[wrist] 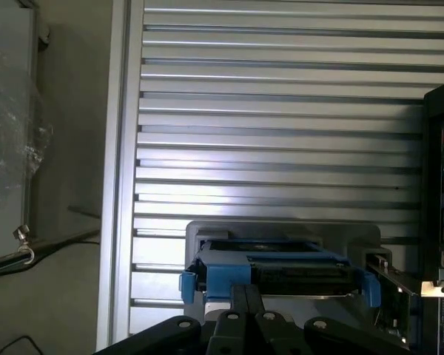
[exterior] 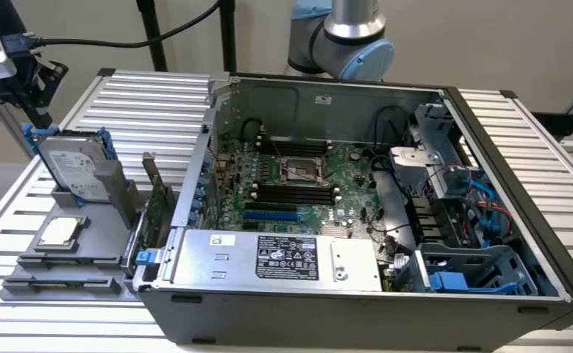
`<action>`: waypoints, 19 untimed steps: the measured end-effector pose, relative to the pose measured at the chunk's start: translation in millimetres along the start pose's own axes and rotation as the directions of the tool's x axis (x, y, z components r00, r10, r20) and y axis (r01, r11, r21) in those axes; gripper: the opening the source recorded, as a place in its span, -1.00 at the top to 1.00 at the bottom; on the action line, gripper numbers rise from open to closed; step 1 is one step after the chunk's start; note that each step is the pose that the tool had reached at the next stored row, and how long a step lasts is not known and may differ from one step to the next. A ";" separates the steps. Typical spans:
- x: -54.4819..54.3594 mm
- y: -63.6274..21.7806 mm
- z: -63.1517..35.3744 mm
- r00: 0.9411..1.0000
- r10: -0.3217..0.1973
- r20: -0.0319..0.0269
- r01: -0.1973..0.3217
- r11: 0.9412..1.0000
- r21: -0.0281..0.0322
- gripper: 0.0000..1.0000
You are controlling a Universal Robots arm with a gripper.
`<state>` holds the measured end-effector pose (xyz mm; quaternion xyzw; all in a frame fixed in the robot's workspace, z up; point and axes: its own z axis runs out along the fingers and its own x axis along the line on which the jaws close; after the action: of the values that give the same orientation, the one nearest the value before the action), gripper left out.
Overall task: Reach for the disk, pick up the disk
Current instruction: 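Pick up the disk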
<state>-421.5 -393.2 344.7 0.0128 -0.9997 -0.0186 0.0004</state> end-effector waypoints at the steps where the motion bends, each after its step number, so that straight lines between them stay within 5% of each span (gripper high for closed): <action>1: 0.0 0.0 0.0 1.000 -0.015 -0.001 0.015 1.000 0.000 0.79; 6: 0.0 0.1 0.0 0.994 -0.105 -0.004 0.105 0.994 -0.001 0.79; 10: 0.0 0.1 0.0 0.984 -0.177 -0.006 0.177 0.984 -0.001 0.79; 14: 0.0 0.1 0.0 0.969 -0.248 -0.009 0.248 0.969 -0.002 0.79; 19: 0.0 0.1 0.0 0.942 -0.336 -0.012 0.336 0.942 -0.003 0.79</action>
<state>-421.5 -393.1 344.7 0.1830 -0.9829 -0.0187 0.0036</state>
